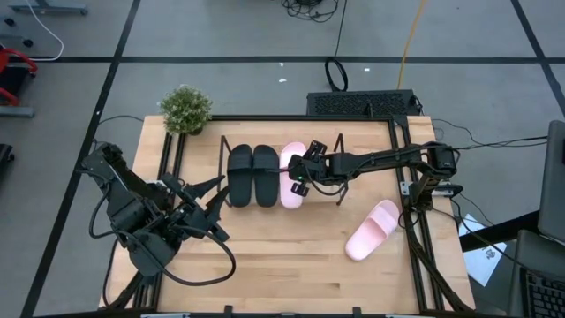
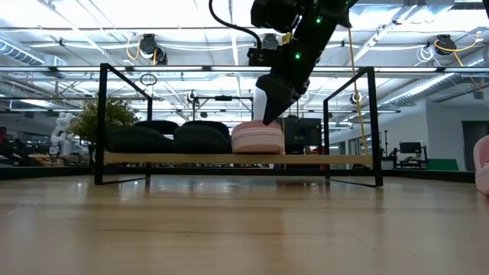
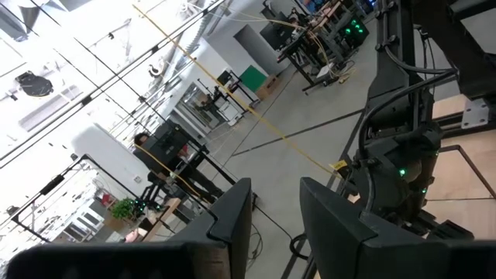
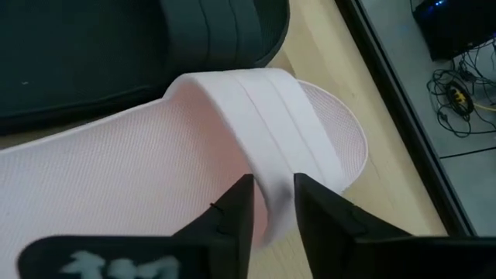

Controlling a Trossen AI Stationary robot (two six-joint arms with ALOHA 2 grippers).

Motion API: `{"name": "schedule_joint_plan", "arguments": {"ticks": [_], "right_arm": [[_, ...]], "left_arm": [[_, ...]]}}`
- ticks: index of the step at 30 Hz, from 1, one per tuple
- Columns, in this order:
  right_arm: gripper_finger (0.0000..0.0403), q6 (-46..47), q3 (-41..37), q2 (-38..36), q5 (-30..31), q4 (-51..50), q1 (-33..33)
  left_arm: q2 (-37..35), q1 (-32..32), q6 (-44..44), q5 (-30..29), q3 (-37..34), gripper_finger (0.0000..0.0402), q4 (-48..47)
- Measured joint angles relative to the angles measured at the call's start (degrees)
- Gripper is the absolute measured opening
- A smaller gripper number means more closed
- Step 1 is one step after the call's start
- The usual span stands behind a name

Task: Pick and place slides into the shelf
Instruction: Put the left pink slipper on the shelf

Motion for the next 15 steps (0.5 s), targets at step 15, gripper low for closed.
{"name": "schedule_joint_plan", "arguments": {"ticks": [15], "right_arm": [[0.0163,0.01,0.02,-0.11,-0.11,-0.1,0.0]], "left_arm": [[-0.02,0.0,0.0,0.0,0.0,0.0118,0.0]]}}
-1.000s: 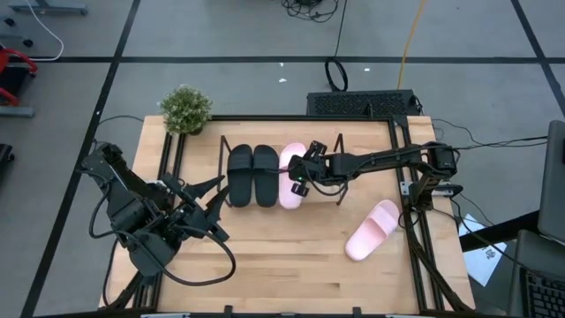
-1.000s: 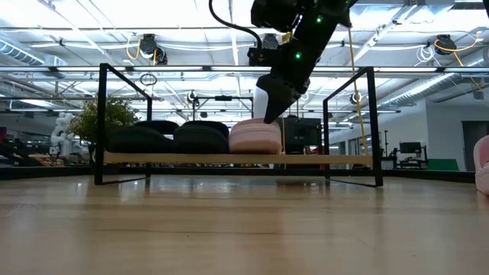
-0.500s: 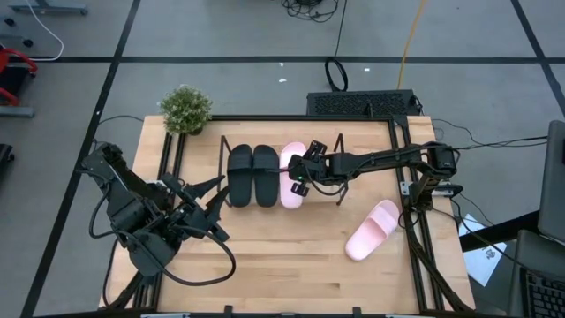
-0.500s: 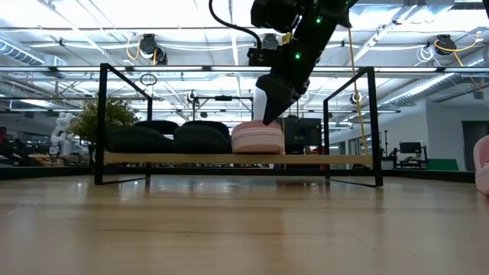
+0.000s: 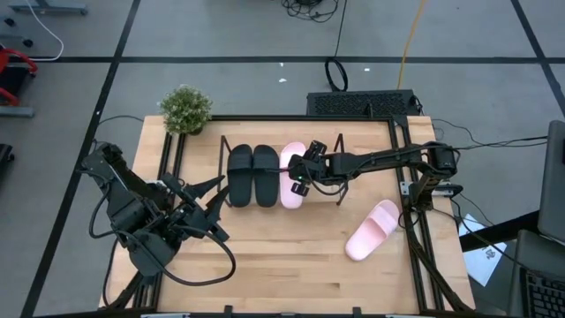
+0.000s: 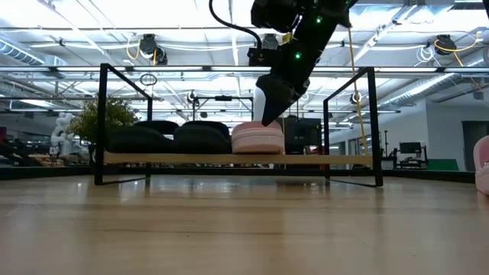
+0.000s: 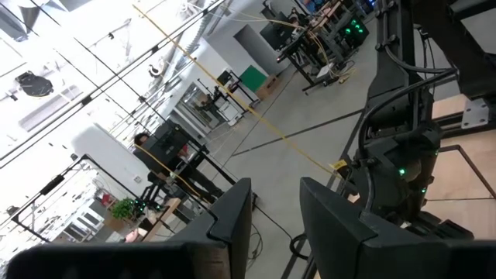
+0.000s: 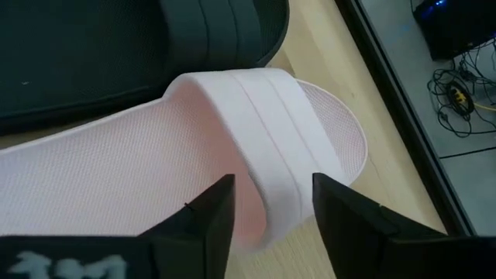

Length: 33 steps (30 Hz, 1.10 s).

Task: Pick and place slides into the shelf
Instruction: Put the left pink slipper on the shelf, then put the pink slipper on the shelf

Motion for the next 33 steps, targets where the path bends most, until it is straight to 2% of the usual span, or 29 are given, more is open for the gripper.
{"name": "schedule_joint_plan", "arguments": {"ticks": [5,11,17,22,25,28,33], "right_arm": [[0.0184,-0.01,0.0,-1.18,-0.67,0.39,0.09],[0.0199,0.01,0.0,-4.23,-7.1,1.47,0.1],[0.0199,-0.55,0.0,-8.72,-19.97,1.98,0.48],[0.0195,-2.58,0.0,-13.59,-32.21,1.33,3.89],[0.0195,-0.69,0.01,-16.59,-34.85,-3.0,7.8],[0.0195,4.61,0.07,-19.52,-34.65,-12.51,12.85],[0.0194,23.78,0.04,-22.01,-31.83,-30.9,21.57]], "left_arm": [[0.0,0.0,0.0,0.0,0.0,0.0118,-0.02],[0.0,0.0,0.0,0.0,0.0,0.0118,-0.04],[0.02,0.0,0.0,0.0,0.0,0.0118,-0.02],[0.0,0.0,0.0,0.0,0.0,0.0118,-0.04],[0.0,-0.08,-0.02,0.0,0.0,0.0118,-0.03],[0.0,-0.38,-0.02,0.0,0.0,0.0118,-0.02],[0.0,-1.0,-0.02,0.01,0.0,0.0118,-0.02]]}}
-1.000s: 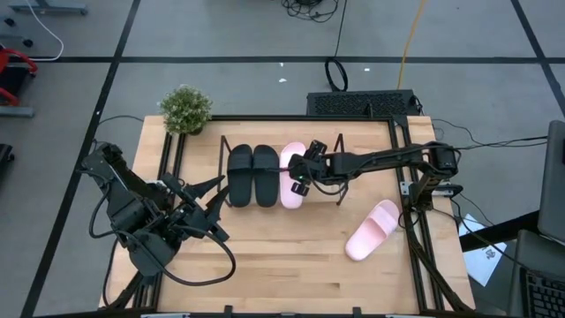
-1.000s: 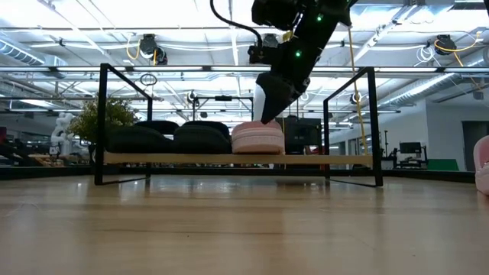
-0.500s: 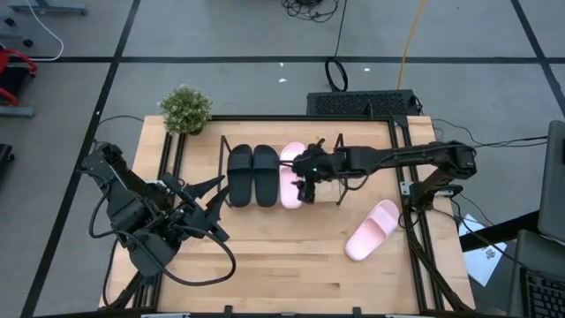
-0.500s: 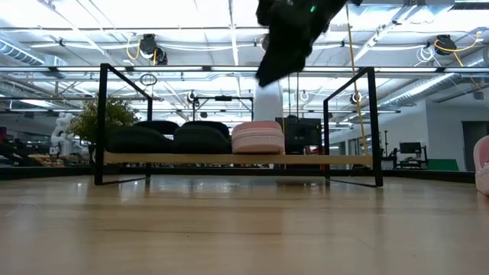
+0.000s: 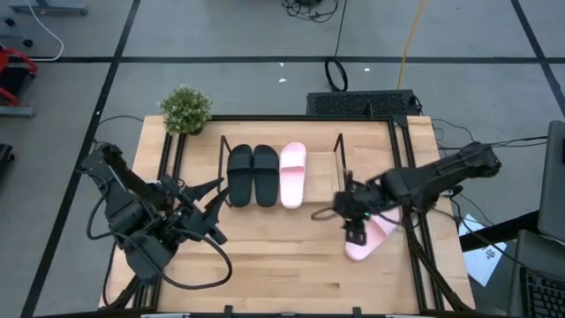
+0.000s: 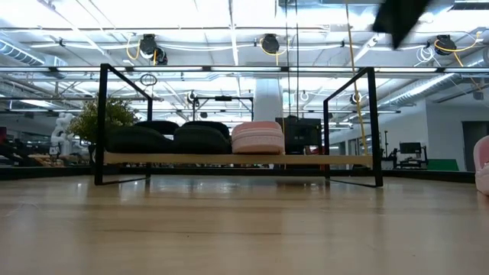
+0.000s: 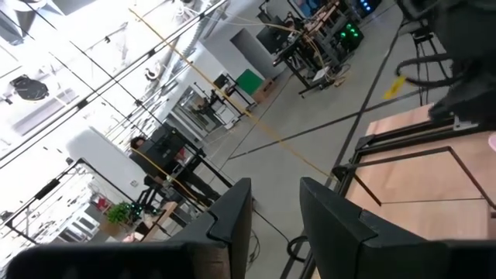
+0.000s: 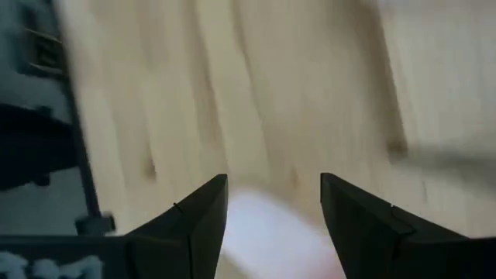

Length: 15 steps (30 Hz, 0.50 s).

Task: Pick and place slides into the shelf
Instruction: Put the pink slipper on the shelf

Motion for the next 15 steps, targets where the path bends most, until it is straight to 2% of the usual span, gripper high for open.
{"name": "schedule_joint_plan", "arguments": {"ticks": [3,6,11,15], "right_arm": [[0.0194,11.0,0.0,0.07,1.49,-9.05,5.1],[0.0194,19.7,-0.02,0.53,2.72,-14.01,9.38],[0.0194,30.99,-0.21,0.62,3.84,-15.05,13.45],[0.0194,36.82,-3.16,0.64,1.74,-14.55,15.21]], "left_arm": [[-0.01,-0.11,-0.02,0.02,0.0,0.0118,0.0],[-0.01,-0.11,0.0,-0.01,0.0,0.0118,0.0],[0.0,-0.07,-0.18,0.04,0.0,0.0118,0.0],[0.0,-0.07,-2.21,0.1,0.0,0.0118,0.01]]}}
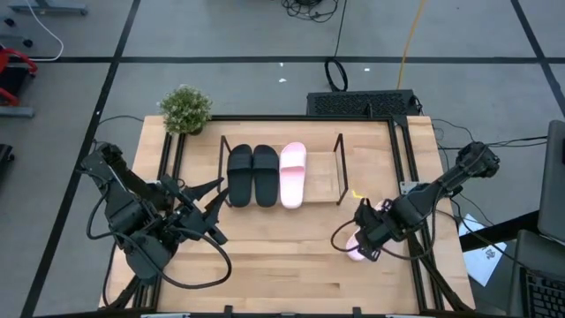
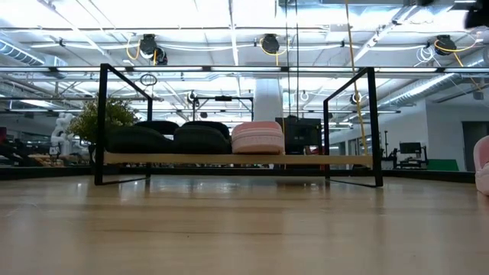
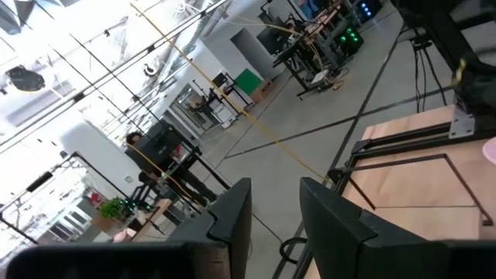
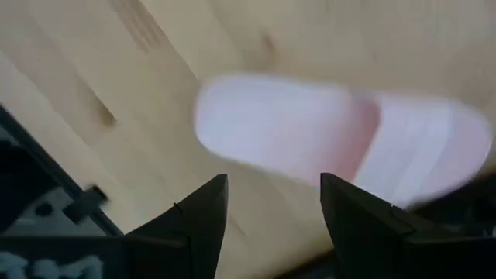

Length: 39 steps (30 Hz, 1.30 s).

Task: Pick and place slides into the shelf
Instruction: Put the pink slipper on the shelf

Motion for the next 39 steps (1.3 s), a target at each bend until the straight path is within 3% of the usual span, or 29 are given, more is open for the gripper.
{"name": "schedule_joint_plan", "arguments": {"ticks": [6,16,33,39], "right_arm": [[0.0194,3.67,-8.77,0.0,-6.07,1.55,1.25],[0.0194,7.01,-18.04,0.0,-7.2,5.67,1.08],[0.0193,11.67,-25.33,0.0,-7.11,5.51,1.08],[0.0144,13.39,-25.82,-0.02,-6.63,5.2,1.08]], "left_arm": [[0.0,0.0,-1.12,0.02,0.0,0.0118,0.0],[0.0,0.24,-1.16,0.02,0.0,0.0118,0.03],[0.0,0.26,-3.2,0.02,0.0,0.0118,0.02],[0.0,0.26,-4.0,0.02,0.0,0.0118,0.04]]}}
